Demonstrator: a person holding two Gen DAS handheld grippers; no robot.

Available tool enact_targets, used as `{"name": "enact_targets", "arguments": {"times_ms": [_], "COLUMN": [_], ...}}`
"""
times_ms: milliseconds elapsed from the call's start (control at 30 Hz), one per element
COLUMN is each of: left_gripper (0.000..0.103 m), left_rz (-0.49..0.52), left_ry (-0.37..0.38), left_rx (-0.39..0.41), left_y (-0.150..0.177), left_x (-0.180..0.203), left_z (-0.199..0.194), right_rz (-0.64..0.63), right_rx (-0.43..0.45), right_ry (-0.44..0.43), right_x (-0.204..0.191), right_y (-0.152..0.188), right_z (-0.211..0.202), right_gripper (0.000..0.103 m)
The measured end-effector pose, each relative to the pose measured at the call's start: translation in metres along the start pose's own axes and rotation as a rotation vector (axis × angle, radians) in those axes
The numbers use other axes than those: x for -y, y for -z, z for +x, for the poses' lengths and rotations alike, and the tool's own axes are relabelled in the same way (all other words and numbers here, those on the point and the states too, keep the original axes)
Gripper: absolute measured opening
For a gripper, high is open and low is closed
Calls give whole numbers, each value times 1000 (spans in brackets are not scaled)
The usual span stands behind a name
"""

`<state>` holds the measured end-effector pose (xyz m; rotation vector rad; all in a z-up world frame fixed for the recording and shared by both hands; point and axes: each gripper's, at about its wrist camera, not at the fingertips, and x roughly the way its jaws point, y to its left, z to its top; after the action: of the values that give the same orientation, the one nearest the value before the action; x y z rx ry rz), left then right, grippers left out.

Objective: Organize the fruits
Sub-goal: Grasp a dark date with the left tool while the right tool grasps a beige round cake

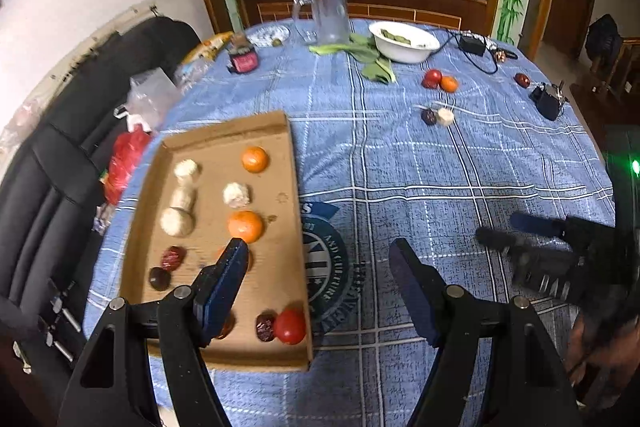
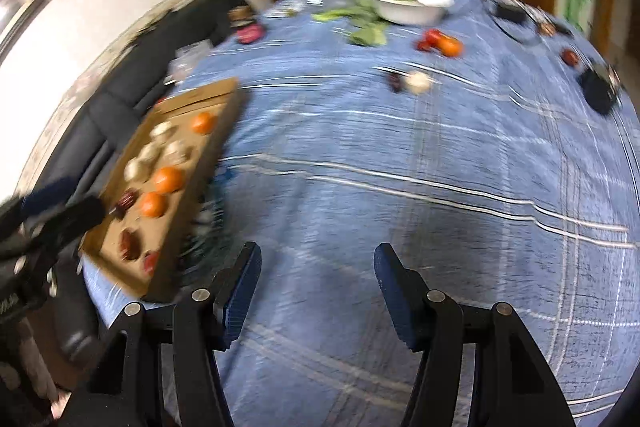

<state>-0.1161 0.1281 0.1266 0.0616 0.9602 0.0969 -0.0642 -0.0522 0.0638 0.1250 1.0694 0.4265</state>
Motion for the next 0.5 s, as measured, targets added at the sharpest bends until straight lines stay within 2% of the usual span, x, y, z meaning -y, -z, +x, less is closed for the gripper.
{"name": "enact_targets", "arguments": {"times_ms": [133,333,433,500], "left_gripper": [72,72,72,71], "left_rz": [-17,-119,-120,-106], "left_ry": [74,244,278,282], "left_rx": [-41,-105,-123,-120], "left_y": [-12,-43,-52,-57], "left_x": [4,13,21,26], "left_z": [30,90,111,119], "right_rz": [11,-66,-98,-132], "right_rx": [7,57,41,28], "right_ry": [60,146,166,190], "right_x": [25,42,49,51], "right_y": [-30,-100,-118,-127], "right_z": [12,43,71,92], "right_gripper": [63,62,61,55]}}
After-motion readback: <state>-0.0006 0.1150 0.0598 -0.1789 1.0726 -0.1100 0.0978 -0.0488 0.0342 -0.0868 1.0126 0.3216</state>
